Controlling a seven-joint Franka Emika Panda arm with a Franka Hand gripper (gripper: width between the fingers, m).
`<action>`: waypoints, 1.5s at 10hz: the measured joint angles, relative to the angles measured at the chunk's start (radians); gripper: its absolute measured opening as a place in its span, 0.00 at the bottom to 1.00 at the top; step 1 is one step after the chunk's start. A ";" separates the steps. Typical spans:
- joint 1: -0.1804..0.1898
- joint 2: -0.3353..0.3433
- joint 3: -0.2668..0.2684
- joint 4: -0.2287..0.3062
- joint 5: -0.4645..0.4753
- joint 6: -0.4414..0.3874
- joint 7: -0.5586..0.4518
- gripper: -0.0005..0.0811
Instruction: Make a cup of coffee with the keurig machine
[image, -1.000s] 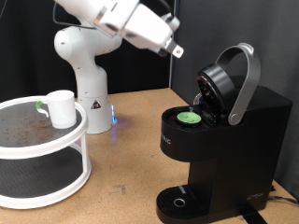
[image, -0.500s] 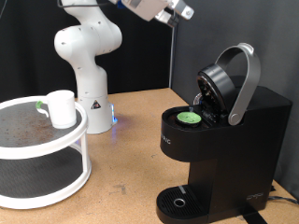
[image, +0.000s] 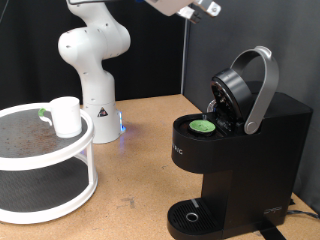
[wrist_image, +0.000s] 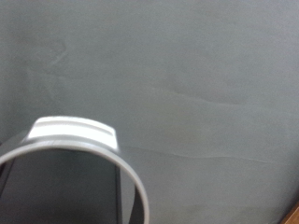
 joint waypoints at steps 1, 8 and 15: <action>0.005 0.014 0.028 0.014 -0.029 0.007 0.040 0.99; 0.071 0.139 0.156 0.105 -0.024 0.070 0.131 0.99; 0.077 0.210 0.216 0.108 -0.083 0.100 0.227 0.24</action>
